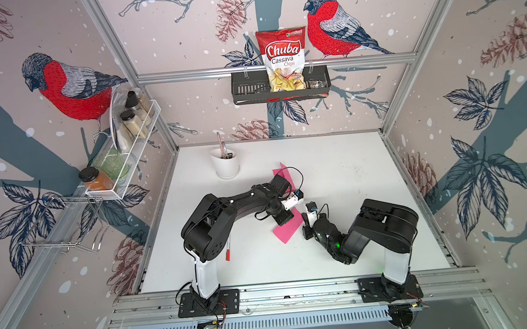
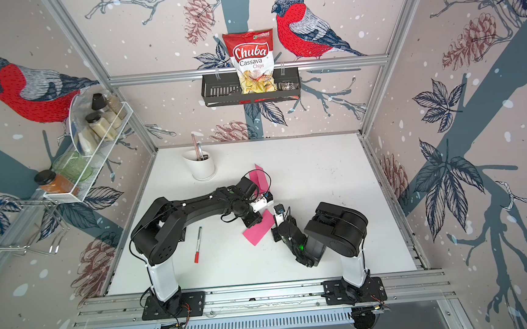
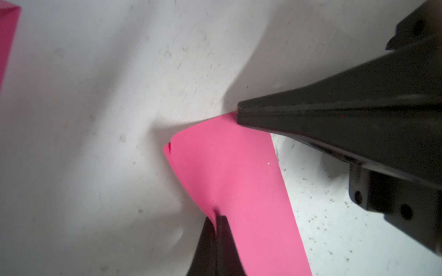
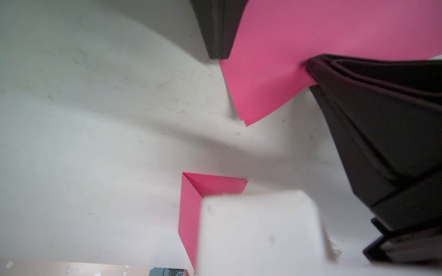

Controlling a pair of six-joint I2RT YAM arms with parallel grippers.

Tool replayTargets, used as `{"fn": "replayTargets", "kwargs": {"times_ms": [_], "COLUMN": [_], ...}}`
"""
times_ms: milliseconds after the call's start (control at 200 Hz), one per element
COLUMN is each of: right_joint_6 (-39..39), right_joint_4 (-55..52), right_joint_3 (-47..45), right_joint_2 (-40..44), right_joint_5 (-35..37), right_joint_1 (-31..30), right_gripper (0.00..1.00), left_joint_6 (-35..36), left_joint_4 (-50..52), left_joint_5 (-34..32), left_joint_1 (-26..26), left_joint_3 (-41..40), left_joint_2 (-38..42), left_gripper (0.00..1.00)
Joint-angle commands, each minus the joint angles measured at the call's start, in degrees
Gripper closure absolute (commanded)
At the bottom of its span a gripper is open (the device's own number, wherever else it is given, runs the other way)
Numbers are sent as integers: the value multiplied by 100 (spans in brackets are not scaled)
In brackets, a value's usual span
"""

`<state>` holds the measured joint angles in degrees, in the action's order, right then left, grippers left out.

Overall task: Fold the square paper along the opposite sides
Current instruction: Smooth out the paper at the center of the board, then place the paper at the center of the board.

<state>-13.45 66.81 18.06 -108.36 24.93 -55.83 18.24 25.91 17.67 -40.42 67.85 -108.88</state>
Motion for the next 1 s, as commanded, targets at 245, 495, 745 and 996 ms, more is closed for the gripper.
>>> {"fn": "replayTargets", "kwargs": {"times_ms": [245, 495, 745, 996], "right_joint_6": [-391, -517, -1049, -1232], "right_joint_4": [-1868, -1967, -3193, -3666], "right_joint_3": [-145, -488, -135, 225], "right_joint_2": [1247, 3283, 3582, 3313], "right_joint_5": [363, -346, -1333, -2160], "right_joint_1": [514, 1154, 1703, 2035], "right_gripper": [100, 100, 100, 100], "left_joint_6": [-279, -2069, -5045, -7111], "left_joint_4": [434, -267, -3145, -5354], "left_joint_5": [169, 853, 1212, 441], "left_joint_1": [34, 287, 27, -189], "left_joint_3": [83, -110, -1037, -2095], "left_joint_2": [119, 820, 902, 939], "left_gripper": [100, 100, 100, 100]}}
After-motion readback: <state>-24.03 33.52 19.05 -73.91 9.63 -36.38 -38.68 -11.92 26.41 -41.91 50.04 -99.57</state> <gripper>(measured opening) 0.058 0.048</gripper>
